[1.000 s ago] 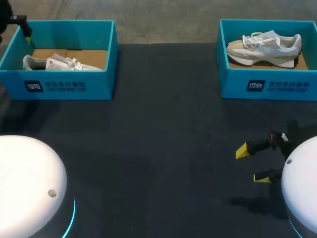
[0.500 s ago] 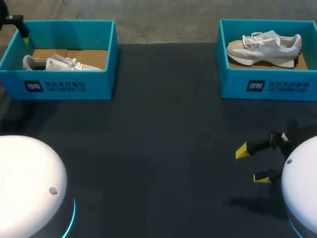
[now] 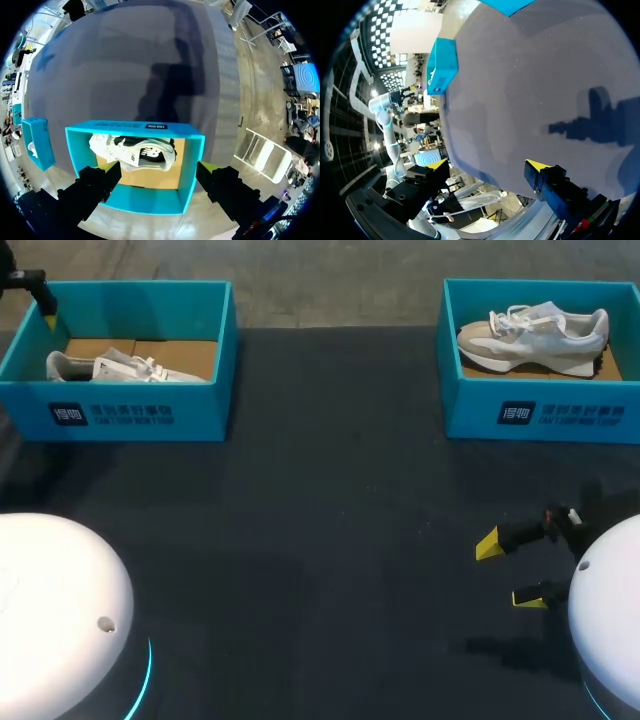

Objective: Take the shoe out of the shoebox, open the shoe tongue, remove and reinsert the insole, then place the shoe into the shoebox

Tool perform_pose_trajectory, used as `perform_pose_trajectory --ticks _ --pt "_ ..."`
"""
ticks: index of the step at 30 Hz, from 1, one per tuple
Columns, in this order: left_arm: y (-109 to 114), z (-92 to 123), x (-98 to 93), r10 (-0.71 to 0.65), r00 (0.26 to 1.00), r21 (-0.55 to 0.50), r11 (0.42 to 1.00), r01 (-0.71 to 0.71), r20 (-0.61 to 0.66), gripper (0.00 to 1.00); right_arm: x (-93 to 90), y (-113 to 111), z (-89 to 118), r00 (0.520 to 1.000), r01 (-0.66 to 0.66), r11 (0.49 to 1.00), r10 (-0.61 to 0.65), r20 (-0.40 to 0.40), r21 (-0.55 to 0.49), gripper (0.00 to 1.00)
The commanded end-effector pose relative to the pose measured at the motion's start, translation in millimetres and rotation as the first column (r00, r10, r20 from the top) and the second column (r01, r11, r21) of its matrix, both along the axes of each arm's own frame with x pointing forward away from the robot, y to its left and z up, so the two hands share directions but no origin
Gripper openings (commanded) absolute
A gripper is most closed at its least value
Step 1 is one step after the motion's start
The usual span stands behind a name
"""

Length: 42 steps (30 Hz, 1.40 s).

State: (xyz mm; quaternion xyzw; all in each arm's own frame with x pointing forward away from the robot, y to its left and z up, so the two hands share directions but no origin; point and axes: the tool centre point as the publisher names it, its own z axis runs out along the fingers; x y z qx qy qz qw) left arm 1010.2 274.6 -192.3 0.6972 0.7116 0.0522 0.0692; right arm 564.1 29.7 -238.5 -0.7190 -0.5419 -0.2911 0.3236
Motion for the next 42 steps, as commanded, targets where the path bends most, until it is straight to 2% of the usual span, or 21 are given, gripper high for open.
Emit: perform_pose_trajectory --ticks 1,7,9,10,12,13,17,28,42 --pt "0.0 0.6 -1.2 0.000 1.000 0.002 1.000 0.000 0.002 1.00 11.7 0.2 13.2 1.000 -0.019 0.998 0.020 0.010 -0.066 1.00" --pt "0.0 0.6 -1.2 0.000 1.000 0.002 1.000 0.000 0.002 1.00 36.2 -8.6 40.4 0.998 -0.046 0.983 0.052 0.029 -0.179 1.00" --pt "0.0 0.6 -1.2 0.000 1.000 0.002 1.000 0.000 0.002 1.00 37.1 -9.4 41.8 0.998 -0.046 0.982 0.052 0.029 -0.185 1.00" --pt "0.0 0.6 -1.2 0.000 1.000 0.002 1.000 0.000 0.002 1.00 45.3 -15.7 53.0 0.998 -0.048 0.974 0.058 0.036 -0.223 1.00" --pt "0.0 0.6 -1.2 0.000 1.000 0.002 1.000 0.000 0.002 1.00 47.0 -17.3 55.6 0.998 -0.048 0.972 0.058 0.039 -0.230 1.00" --pt "0.0 0.6 -1.2 0.000 1.000 0.002 1.000 0.000 0.002 1.00 52.2 -23.0 66.1 0.997 -0.047 0.963 0.061 0.043 -0.267 1.00" --pt "0.0 0.6 -1.2 0.000 1.000 0.002 1.000 0.000 0.002 1.00 58.6 -29.5 76.9 0.997 -0.048 0.952 0.065 0.046 -0.302 1.00" --pt "0.0 0.6 -1.2 0.000 1.000 0.002 1.000 0.000 0.002 1.00 81.6 -34.6 88.5 0.995 -0.066 0.928 0.088 0.042 -0.367 1.00" --pt "0.0 0.6 -1.2 0.000 1.000 0.002 1.000 0.000 0.002 1.00 142.6 -72.3 93.3 0.995 -0.056 0.840 0.090 0.038 -0.539 1.00"
